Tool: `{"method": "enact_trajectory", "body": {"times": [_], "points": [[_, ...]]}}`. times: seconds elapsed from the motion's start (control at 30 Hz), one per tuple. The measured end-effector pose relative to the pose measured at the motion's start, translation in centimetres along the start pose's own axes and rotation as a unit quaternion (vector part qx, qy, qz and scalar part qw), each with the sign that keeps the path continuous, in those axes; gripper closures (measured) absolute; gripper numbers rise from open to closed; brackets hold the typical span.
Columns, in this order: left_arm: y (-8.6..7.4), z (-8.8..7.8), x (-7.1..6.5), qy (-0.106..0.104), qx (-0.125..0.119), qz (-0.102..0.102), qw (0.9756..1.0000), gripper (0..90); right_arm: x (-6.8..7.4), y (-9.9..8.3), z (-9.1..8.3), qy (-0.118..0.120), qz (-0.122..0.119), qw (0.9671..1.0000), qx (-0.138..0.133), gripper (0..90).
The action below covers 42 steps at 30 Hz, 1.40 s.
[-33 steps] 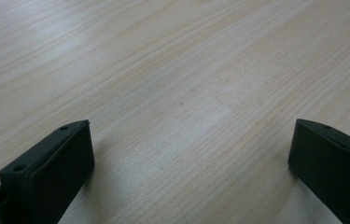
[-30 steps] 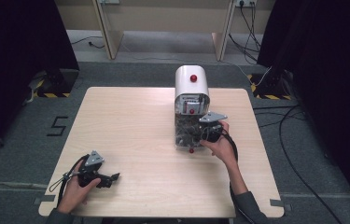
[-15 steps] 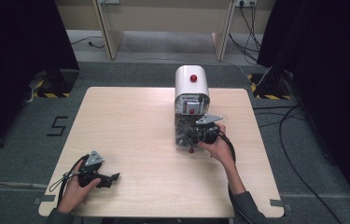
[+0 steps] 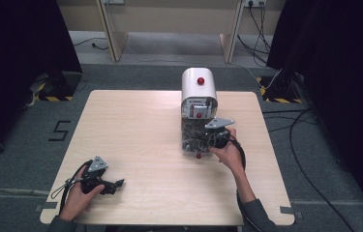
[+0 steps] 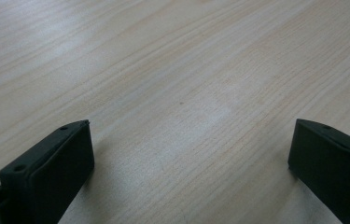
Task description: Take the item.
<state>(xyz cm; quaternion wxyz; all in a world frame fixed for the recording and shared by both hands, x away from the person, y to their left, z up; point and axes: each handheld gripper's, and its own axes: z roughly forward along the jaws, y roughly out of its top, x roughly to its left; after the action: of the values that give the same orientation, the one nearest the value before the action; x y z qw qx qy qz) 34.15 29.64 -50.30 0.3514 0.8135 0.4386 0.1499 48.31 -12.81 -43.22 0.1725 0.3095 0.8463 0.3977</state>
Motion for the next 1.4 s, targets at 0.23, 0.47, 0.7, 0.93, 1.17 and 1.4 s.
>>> {"method": "enact_trajectory", "body": {"times": [0.23,0.47,0.7,0.93,1.17,1.4], "points": [[0.0,0.0,0.0,0.000,0.000,0.000,1.0000,0.0,-0.2,0.4,-1.1,-0.009,0.000,0.9997,-0.022,73.5],[0.0,0.0,0.0,0.000,0.000,0.000,1.0000,0.0,-0.3,0.7,-1.9,-0.010,-0.001,0.9993,-0.035,73.4],[0.0,0.0,0.0,0.000,0.000,0.000,1.0000,0.0,-0.2,1.0,-2.8,-0.017,-0.009,0.9986,-0.050,73.5],[0.0,0.0,0.0,0.000,0.000,0.000,1.0000,0.0,-0.6,1.1,-3.8,-0.025,-0.005,0.9980,-0.057,73.5],[0.0,0.0,0.0,0.000,0.000,0.000,1.0000,0.0,-1.2,1.2,-5.0,-0.032,0.003,0.9970,-0.070,73.5],[0.0,0.0,0.0,0.000,0.000,0.000,1.0000,0.0,-2.0,1.1,-6.5,-0.046,0.013,0.9951,-0.087,73.5]]}}
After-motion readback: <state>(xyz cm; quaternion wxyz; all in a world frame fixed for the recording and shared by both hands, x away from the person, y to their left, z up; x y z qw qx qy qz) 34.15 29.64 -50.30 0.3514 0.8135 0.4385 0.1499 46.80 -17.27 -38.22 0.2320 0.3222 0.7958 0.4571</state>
